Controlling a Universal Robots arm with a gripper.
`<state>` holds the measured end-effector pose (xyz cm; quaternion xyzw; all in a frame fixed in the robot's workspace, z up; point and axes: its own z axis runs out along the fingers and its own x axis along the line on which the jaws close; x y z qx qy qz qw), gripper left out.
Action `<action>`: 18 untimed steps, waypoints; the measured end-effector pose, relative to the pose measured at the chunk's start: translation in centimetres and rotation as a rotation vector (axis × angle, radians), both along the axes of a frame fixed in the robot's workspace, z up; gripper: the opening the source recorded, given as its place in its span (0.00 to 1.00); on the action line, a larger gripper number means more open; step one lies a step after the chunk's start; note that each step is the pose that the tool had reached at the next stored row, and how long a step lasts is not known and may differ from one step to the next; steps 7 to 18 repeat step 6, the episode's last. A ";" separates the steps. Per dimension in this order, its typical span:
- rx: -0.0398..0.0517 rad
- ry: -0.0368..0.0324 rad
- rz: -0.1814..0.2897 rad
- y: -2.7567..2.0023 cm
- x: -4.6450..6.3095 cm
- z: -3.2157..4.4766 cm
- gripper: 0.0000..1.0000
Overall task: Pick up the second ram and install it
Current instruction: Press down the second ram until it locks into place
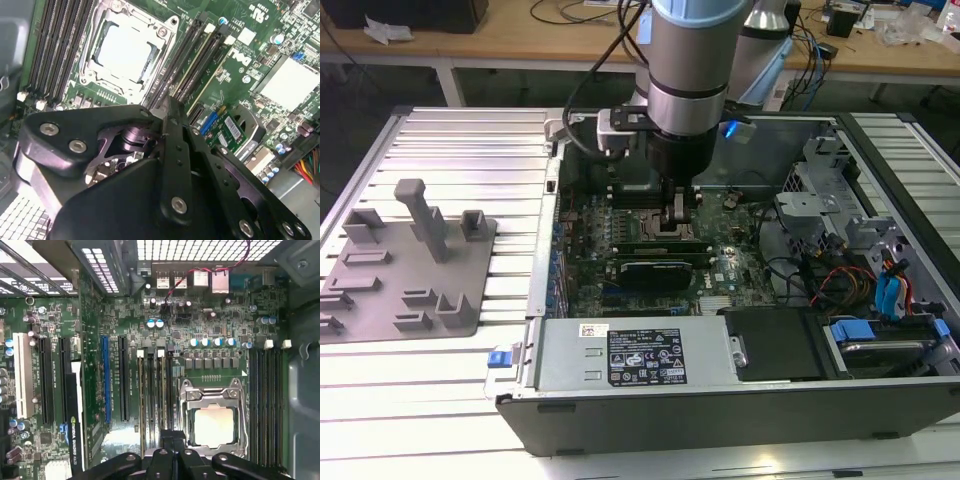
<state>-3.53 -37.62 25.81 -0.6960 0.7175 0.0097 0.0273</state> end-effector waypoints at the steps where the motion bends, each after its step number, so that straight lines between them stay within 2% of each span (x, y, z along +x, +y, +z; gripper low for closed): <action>1: 0.0001 0.0000 0.000 0.00 0.0 0.00 0.08; 18: 0.0001 0.0000 0.000 0.00 0.0 -0.01 0.08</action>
